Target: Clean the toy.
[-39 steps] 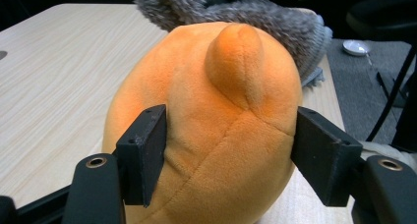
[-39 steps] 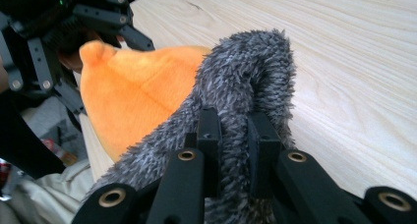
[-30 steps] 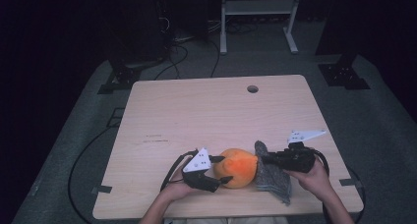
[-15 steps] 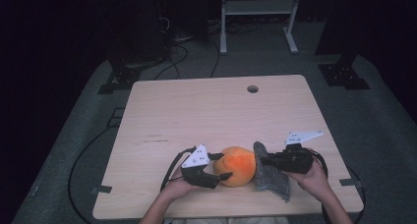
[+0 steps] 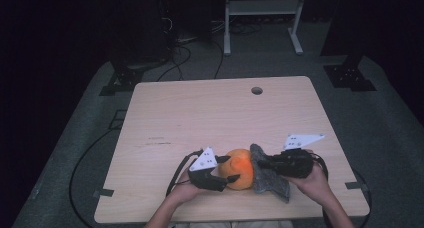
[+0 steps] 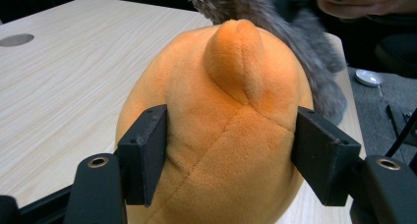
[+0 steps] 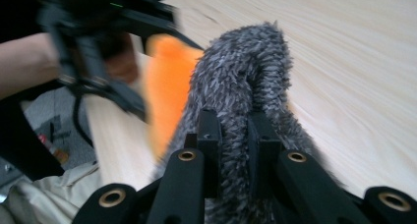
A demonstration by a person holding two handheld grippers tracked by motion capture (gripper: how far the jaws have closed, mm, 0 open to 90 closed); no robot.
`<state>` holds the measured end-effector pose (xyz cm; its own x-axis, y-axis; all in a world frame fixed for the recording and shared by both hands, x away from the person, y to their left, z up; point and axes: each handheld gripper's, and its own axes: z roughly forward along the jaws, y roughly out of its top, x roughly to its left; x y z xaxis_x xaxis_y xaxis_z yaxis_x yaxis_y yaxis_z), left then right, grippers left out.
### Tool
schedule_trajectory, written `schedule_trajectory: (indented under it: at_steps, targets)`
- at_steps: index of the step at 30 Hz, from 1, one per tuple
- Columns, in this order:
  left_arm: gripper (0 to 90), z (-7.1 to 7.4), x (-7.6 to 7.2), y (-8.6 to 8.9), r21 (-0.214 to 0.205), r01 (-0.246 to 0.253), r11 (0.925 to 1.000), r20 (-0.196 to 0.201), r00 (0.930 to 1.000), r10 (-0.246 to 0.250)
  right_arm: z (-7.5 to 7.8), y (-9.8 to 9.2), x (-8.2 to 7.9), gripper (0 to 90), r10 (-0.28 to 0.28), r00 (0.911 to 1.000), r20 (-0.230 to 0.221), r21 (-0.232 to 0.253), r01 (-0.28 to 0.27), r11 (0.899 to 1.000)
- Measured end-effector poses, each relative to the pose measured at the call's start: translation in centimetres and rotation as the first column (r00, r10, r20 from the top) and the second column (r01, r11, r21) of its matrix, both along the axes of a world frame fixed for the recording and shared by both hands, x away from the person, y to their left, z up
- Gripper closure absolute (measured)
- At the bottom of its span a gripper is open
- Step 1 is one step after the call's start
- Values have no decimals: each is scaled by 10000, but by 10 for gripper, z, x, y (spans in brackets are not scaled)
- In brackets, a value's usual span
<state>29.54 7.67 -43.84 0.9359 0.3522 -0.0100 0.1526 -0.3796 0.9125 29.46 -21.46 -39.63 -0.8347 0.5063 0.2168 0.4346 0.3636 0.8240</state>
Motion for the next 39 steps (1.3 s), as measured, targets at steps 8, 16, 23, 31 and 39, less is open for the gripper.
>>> schedule_trajectory:
  at_steps: [8, 16, 23, 31, 39]
  targets:
    - [269, 2, 0, 2, -58, 298, 9995, -130, 9995, -299, 8, 17, -2, 784, 428, 9976, 552, -346, -409, 9986]
    - [402, 4, -6, -18, 431, -288, 9987, 323, 9991, 274, 18, 20, -11, 787, 509, 9951, 846, -231, -491, 9985]
    - [404, 3, -10, -16, 507, -39, 9987, 484, 9988, 14, 23, 27, -8, 783, 244, 9920, 1237, -713, -157, 9973]
    - [400, 3, -19, -27, 1124, 292, 9932, 913, 9950, -396, 34, 42, -24, 786, 856, 9868, 1372, -1349, -670, 9886]
    - [400, 1, -16, -21, 916, 362, 9951, 884, 9951, -443, 19, 17, -5, 782, 209, 9978, 625, -937, -149, 9955]
